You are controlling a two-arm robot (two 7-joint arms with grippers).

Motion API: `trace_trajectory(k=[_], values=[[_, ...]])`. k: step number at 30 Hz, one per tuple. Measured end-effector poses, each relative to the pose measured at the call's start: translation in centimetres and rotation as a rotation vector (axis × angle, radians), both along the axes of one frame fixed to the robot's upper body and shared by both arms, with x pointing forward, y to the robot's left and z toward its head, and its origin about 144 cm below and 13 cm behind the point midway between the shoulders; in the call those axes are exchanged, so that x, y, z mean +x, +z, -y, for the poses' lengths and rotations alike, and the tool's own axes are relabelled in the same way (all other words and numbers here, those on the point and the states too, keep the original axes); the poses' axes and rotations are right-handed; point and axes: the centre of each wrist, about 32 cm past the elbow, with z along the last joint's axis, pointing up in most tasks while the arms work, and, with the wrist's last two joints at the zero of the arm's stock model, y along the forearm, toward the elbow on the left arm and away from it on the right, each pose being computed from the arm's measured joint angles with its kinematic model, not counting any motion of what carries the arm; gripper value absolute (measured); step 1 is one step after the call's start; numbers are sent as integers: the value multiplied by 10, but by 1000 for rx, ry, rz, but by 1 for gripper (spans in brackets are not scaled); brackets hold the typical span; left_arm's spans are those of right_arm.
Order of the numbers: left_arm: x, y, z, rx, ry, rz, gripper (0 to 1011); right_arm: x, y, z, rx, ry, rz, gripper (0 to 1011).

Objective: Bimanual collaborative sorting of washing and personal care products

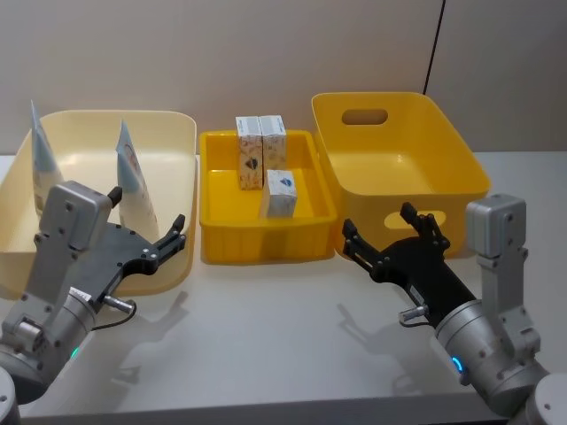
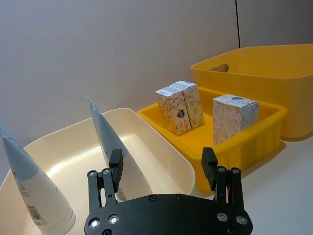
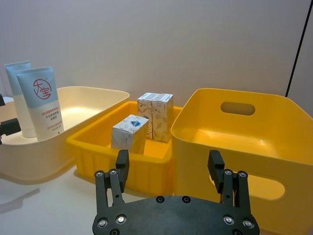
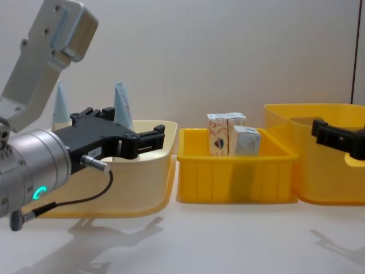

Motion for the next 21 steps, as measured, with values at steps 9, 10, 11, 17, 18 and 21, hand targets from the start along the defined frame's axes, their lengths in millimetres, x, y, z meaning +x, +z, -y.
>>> trace_trajectory(k=[9, 10, 11, 17, 18, 21], values=[[0, 0, 0, 0, 0, 0, 1000, 0, 0, 0, 0, 0, 0, 1001], [0, 0, 0, 0, 0, 0, 1000, 0, 0, 0, 0, 0, 0, 1001], [0, 0, 0, 0, 0, 0, 1000, 0, 0, 0, 0, 0, 0, 1001], [0, 0, 0, 0, 0, 0, 1000, 0, 0, 0, 0, 0, 0, 1001], [0, 0, 0, 0, 0, 0, 1000, 0, 0, 0, 0, 0, 0, 1001], [0, 0, 0, 0, 0, 0, 1000, 0, 0, 0, 0, 0, 0, 1001]])
